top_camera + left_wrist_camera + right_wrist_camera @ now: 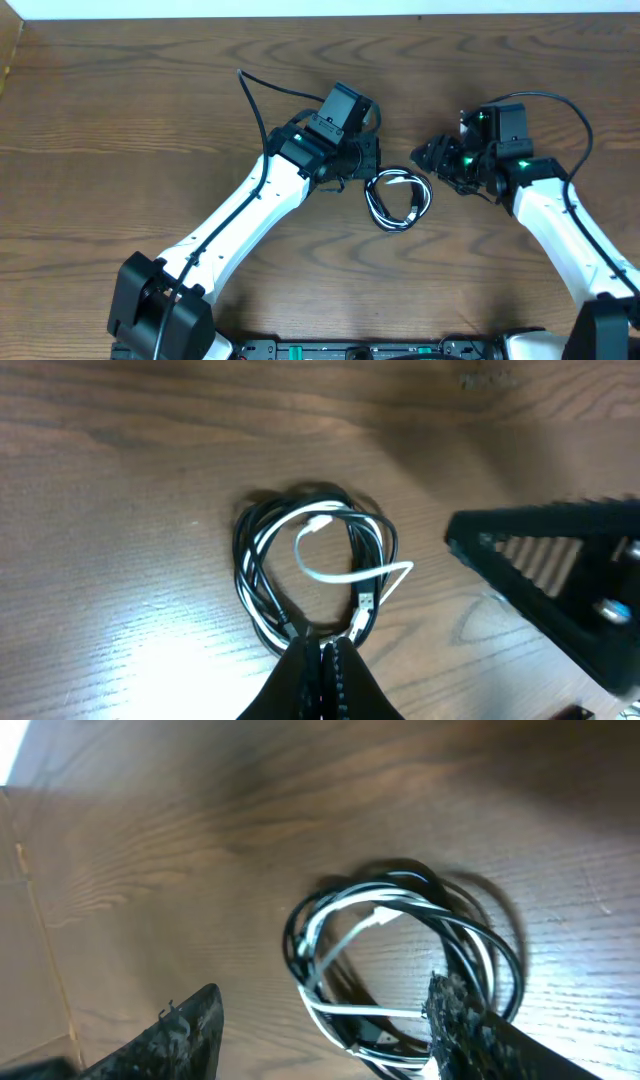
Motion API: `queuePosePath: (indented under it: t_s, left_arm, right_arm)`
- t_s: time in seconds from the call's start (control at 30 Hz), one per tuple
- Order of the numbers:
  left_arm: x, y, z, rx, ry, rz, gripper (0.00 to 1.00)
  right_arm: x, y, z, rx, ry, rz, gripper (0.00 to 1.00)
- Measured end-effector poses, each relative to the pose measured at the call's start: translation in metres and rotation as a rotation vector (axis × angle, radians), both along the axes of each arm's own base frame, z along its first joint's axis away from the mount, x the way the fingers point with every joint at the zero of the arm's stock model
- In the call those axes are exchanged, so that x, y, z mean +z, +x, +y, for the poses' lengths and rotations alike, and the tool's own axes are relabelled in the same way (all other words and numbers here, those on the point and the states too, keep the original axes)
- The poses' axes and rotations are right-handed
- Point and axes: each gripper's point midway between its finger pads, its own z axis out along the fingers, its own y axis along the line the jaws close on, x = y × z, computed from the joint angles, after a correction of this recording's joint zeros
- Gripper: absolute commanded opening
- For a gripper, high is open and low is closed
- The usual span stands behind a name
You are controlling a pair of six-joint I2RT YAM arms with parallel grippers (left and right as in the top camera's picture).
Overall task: Untangle cables
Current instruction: 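Grasp the black and white cable bundle with the left gripper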
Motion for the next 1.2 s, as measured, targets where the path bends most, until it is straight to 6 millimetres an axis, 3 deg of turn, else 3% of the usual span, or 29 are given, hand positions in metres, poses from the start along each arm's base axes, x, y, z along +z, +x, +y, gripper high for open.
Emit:
queuePosePath:
  t_s: [0.2, 0.3, 0.53, 0.8, 0.87, 0.97, 1.2]
  left_arm:
    - [-0.013, 0.000, -0.001, 0.000, 0.014, 0.033, 0.23]
    - [-0.034, 0.000, -0.002, -0.001, 0.042, 0.080, 0.33]
    - [-0.090, -0.012, -0.008, -0.002, 0.114, 0.214, 0.36]
    - [-0.140, -0.027, -0.019, -0.012, 0.181, 0.308, 0.36]
    - [-0.149, -0.027, -0.016, 0.000, 0.196, 0.323, 0.26]
    - [-0.153, -0.026, -0.015, 0.013, 0.204, 0.326, 0.08]
    - [-0.151, -0.023, -0.015, 0.028, 0.194, 0.324, 0.08]
  right_arm:
    - [-0.011, 0.000, -0.012, -0.032, -0.031, 0.033, 0.58]
    - [-0.013, 0.001, -0.024, -0.063, -0.047, 0.046, 0.61]
    - [-0.021, -0.005, -0.054, -0.108, -0.086, 0.088, 0.63]
    - [-0.025, -0.010, -0.062, -0.091, -0.113, 0.101, 0.66]
    - [-0.025, -0.011, -0.063, -0.086, -0.116, 0.103, 0.67]
    - [-0.026, -0.012, -0.063, -0.080, -0.120, 0.104, 0.67]
    - [-0.023, -0.012, -0.057, -0.020, -0.106, 0.078, 0.63]
